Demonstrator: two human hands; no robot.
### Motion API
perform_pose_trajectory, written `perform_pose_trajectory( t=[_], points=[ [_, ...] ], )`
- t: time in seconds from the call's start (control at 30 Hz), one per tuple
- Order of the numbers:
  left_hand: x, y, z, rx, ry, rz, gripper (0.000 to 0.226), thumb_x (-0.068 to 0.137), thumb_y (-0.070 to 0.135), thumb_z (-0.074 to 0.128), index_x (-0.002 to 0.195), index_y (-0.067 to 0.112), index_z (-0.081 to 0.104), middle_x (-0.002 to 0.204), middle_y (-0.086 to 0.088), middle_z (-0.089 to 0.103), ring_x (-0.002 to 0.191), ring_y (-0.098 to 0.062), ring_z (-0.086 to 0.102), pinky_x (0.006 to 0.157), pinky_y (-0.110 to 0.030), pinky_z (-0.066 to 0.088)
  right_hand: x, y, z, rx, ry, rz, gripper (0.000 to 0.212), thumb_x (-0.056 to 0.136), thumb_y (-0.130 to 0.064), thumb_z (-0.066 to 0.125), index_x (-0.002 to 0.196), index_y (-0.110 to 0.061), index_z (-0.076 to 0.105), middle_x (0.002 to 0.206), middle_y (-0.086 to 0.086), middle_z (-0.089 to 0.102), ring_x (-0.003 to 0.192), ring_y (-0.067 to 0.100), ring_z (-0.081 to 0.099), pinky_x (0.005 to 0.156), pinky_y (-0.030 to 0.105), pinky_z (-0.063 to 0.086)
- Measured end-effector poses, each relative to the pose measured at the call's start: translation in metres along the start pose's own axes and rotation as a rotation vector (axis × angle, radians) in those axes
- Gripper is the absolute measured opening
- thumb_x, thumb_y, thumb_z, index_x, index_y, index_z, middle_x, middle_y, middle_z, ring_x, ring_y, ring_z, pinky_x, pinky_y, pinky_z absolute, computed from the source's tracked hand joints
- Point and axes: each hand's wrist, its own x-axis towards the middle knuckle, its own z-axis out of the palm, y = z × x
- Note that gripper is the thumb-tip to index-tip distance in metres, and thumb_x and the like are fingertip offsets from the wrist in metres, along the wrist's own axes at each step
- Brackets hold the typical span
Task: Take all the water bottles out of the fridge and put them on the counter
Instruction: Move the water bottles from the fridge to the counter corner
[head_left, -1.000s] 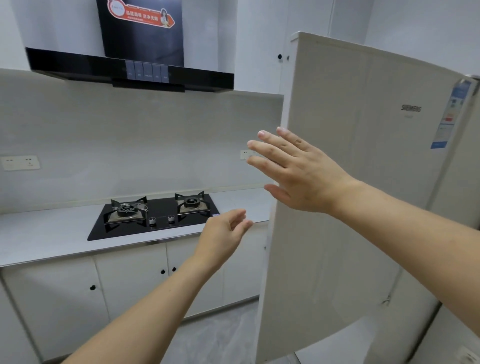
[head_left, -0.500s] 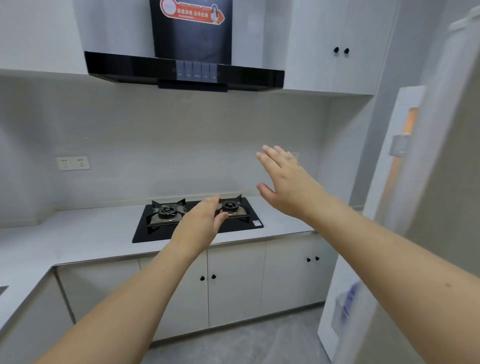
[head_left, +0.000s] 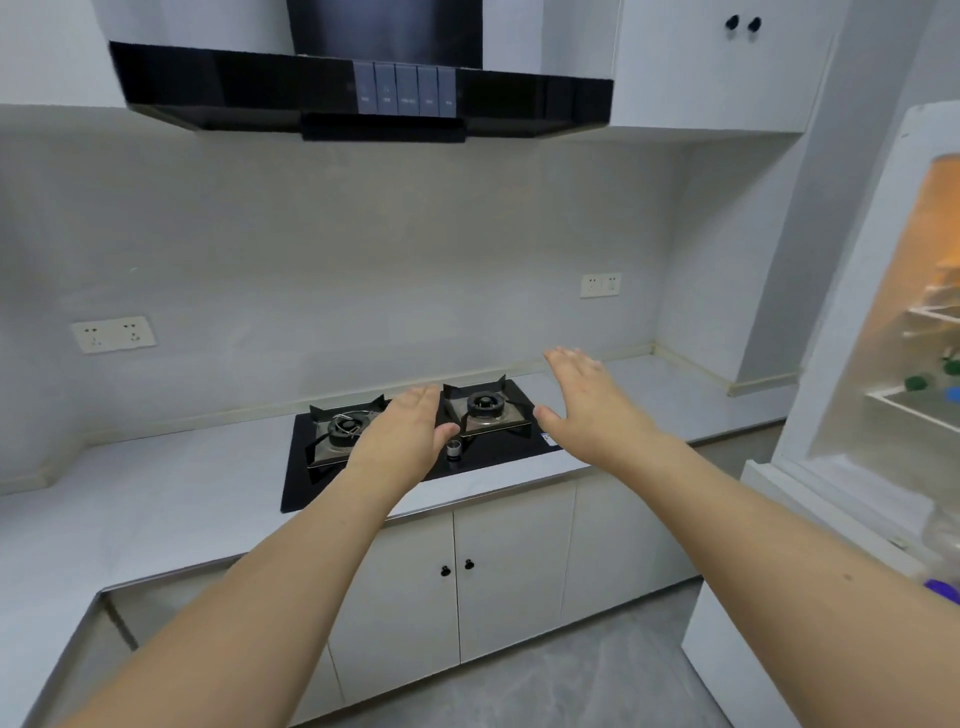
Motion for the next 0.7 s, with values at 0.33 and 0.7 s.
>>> perform_pose_trajectory(
  t=[0.33, 0.7],
  points=[
    [0.142, 0.013, 0.063, 0.000, -0.042, 0.127, 0.061, 0.100, 0.043, 0.040, 0.149, 0.010, 0.024, 0.153, -0.008, 0.032, 0.141, -0.021, 0.029, 0.111, -0.034, 0.030, 0.091, 0.089, 0.033, -0.005, -0.014, 0.144, 0.064, 0.098, -0.029, 0.046, 0.153, -0.012, 0.018, 0.160, 0.005, 0.017, 0.148, 0.020, 0.009, 0.120, 0.033, 0.011],
    [0.302, 0.074, 0.121, -0.054, -0.073, 0.281, 0.061, 0.100, 0.038, 0.043, 0.149, 0.007, 0.024, 0.154, -0.011, 0.030, 0.142, -0.024, 0.027, 0.114, -0.035, 0.025, 0.167, 0.214, 0.036, -0.013, 0.030, 0.308, 0.063, 0.098, -0.031, 0.047, 0.153, -0.013, 0.020, 0.159, 0.005, 0.020, 0.147, 0.021, 0.014, 0.117, 0.032, 0.014]
  ],
)
